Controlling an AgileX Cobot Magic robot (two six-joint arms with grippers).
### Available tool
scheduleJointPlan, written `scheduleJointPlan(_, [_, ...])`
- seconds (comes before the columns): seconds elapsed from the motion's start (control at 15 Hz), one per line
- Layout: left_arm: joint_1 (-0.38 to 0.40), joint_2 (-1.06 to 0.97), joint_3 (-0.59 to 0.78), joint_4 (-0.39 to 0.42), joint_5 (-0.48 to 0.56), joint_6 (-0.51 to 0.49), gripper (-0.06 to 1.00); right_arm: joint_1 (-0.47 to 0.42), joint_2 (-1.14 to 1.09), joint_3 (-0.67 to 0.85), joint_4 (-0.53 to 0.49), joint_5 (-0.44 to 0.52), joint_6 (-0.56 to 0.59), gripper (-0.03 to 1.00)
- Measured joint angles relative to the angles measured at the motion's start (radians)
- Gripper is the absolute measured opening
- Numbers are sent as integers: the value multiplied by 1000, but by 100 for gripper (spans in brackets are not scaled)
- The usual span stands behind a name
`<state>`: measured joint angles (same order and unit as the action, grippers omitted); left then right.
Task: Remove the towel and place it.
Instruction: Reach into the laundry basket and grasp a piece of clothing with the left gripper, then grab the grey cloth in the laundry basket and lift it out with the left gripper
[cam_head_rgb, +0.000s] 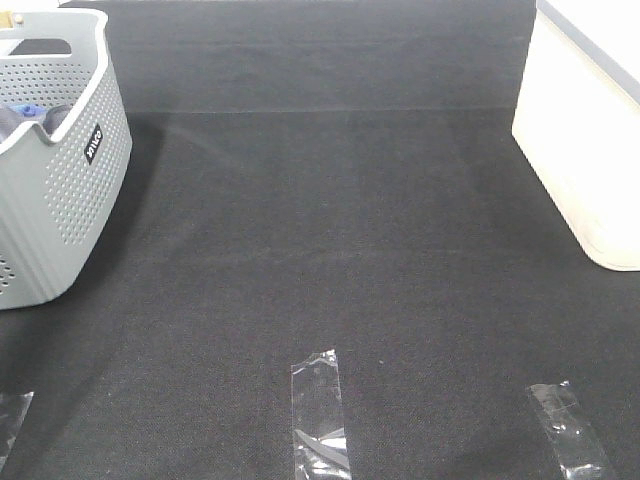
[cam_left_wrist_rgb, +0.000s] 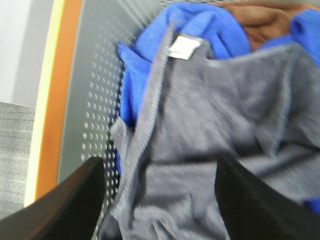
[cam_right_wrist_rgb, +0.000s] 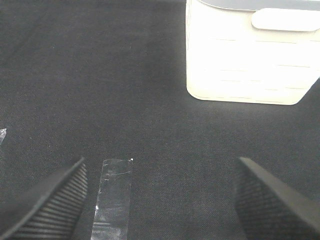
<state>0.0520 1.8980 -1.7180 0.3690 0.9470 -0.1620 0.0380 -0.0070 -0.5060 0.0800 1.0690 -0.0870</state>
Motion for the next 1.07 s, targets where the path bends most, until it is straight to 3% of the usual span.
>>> scheduleJointPlan(0.27, [60,155,-126,0,-2,-2,62,0,0,0,0,0,0,75])
scheduleJointPlan(0.53, [68,263,-206,10,-35,-2,62,0,0,0,0,0,0,75])
scheduleJointPlan(1.07, [68,375,-226,42,-115,-2,58,0,0,0,0,0,0,75])
